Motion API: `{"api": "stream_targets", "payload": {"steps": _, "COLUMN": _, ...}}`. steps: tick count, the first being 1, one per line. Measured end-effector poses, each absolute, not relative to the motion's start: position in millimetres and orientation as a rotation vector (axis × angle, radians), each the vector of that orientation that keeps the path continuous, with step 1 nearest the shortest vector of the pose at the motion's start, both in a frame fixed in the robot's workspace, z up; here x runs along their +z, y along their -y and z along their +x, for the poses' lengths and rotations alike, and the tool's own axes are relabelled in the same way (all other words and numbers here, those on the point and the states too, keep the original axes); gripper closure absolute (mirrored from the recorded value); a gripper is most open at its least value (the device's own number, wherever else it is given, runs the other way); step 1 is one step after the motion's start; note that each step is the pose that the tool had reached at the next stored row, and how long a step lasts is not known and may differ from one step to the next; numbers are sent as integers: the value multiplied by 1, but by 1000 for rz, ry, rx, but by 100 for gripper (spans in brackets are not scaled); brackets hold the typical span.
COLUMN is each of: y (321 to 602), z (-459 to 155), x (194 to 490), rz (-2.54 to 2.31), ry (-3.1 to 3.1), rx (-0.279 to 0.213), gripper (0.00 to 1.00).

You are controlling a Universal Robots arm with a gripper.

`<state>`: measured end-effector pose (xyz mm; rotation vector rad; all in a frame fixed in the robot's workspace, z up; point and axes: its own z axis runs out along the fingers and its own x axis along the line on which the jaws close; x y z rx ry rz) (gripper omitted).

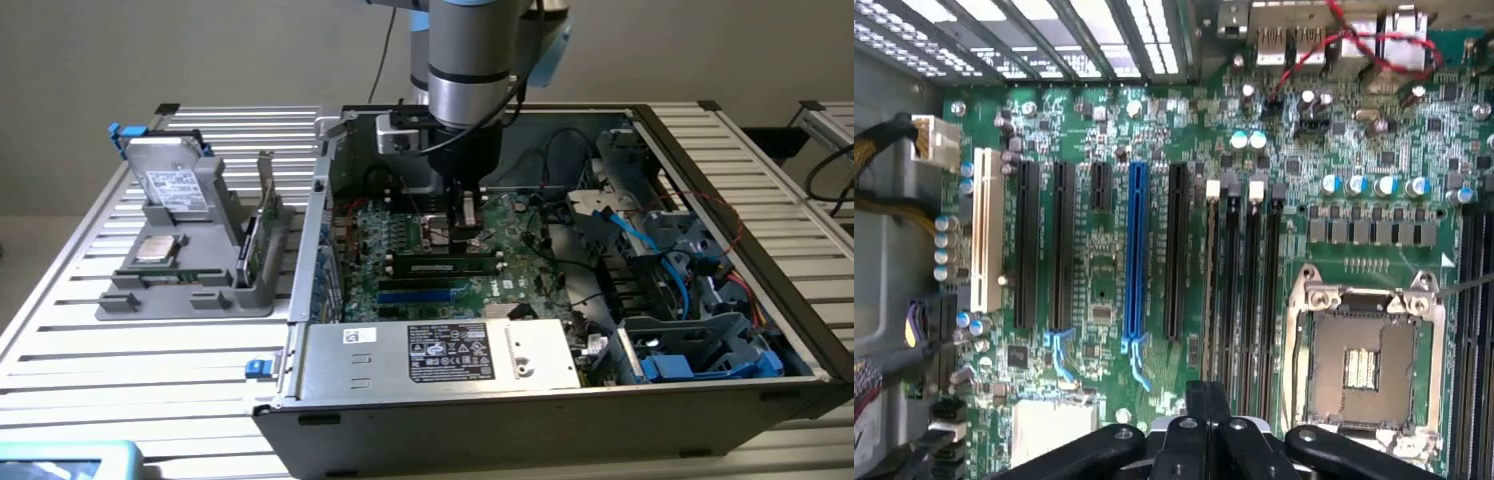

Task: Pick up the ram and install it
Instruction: 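Press down the ram until it locks into place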

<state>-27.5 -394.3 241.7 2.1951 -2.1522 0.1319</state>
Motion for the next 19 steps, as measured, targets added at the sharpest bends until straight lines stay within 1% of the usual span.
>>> {"api": "stream_targets", "payload": {"steps": 4, "y": 394, "z": -39, "x": 240, "rz": 2196, "ry": 2153, "rx": 130, "gripper": 89}}
{"api": "stream_targets", "payload": {"steps": 19, "y": 393, "z": -46, "x": 230, "rz": 2190, "ry": 2157, "rx": 128, "gripper": 89}}
